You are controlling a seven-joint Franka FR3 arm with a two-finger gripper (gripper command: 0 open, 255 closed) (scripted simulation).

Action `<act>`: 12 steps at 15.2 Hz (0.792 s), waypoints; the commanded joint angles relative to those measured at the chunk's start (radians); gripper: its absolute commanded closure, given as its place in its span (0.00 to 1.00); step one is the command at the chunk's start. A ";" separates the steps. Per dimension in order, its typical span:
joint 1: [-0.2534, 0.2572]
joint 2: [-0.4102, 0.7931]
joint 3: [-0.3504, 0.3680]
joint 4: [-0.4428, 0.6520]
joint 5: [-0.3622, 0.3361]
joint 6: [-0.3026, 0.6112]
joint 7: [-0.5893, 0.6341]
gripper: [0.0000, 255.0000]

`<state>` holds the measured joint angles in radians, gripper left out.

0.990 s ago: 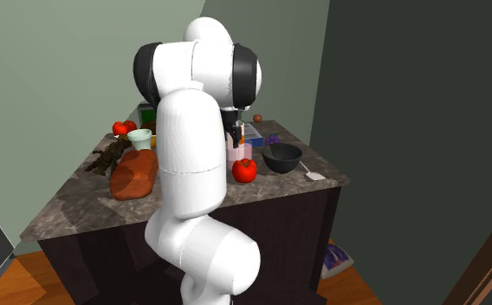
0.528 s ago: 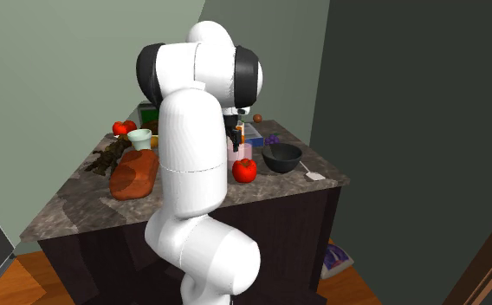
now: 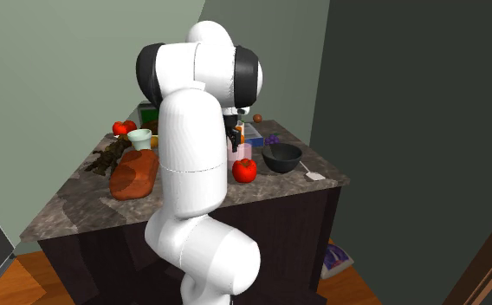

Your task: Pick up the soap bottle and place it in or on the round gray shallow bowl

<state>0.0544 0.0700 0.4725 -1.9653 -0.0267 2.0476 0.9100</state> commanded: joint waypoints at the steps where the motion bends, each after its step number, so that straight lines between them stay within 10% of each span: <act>1: 0.000 0.001 -0.001 -0.001 0.000 0.000 0.000 1.00; 12: -0.003 -0.024 -0.001 0.067 0.013 -0.090 -0.010 1.00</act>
<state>0.0514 0.0516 0.4714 -1.9076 -0.0166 1.9727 0.9019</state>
